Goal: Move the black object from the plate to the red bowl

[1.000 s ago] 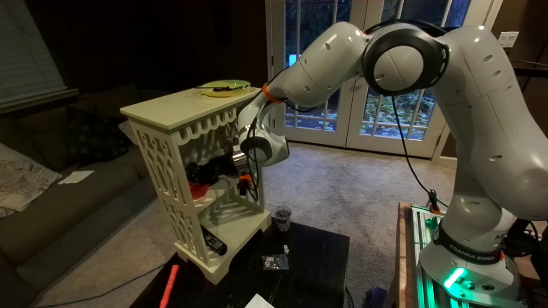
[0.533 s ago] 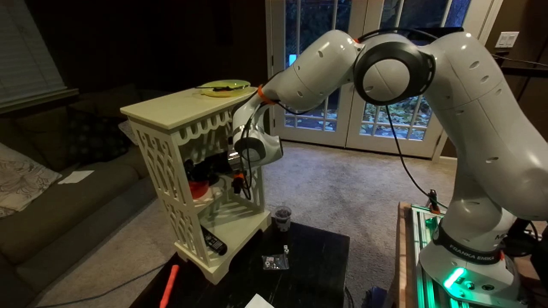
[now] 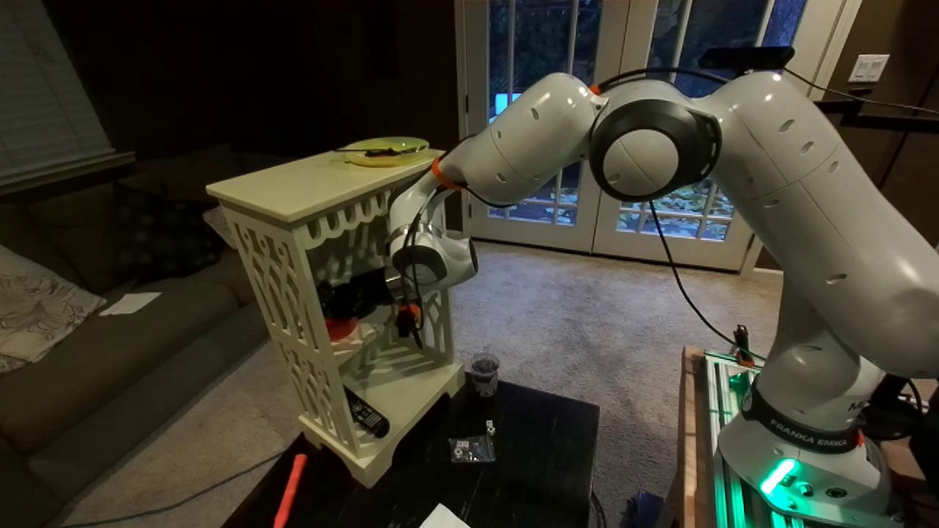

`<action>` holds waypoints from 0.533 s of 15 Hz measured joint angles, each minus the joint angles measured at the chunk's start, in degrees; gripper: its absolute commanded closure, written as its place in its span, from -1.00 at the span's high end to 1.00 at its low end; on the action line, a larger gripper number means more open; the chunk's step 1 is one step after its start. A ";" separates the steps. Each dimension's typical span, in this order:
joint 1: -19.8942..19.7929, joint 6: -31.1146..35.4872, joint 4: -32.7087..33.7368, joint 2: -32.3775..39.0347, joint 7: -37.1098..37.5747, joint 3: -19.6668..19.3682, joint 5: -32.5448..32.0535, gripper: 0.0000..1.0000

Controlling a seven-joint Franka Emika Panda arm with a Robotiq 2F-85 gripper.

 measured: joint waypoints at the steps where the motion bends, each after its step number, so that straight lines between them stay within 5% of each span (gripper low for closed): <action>1: 0.02 0.58 0.66 0.51 0.00 -0.01 0.00 -0.16; 8: 0.09 5.62 4.84 3.23 0.00 0.29 0.00 -0.16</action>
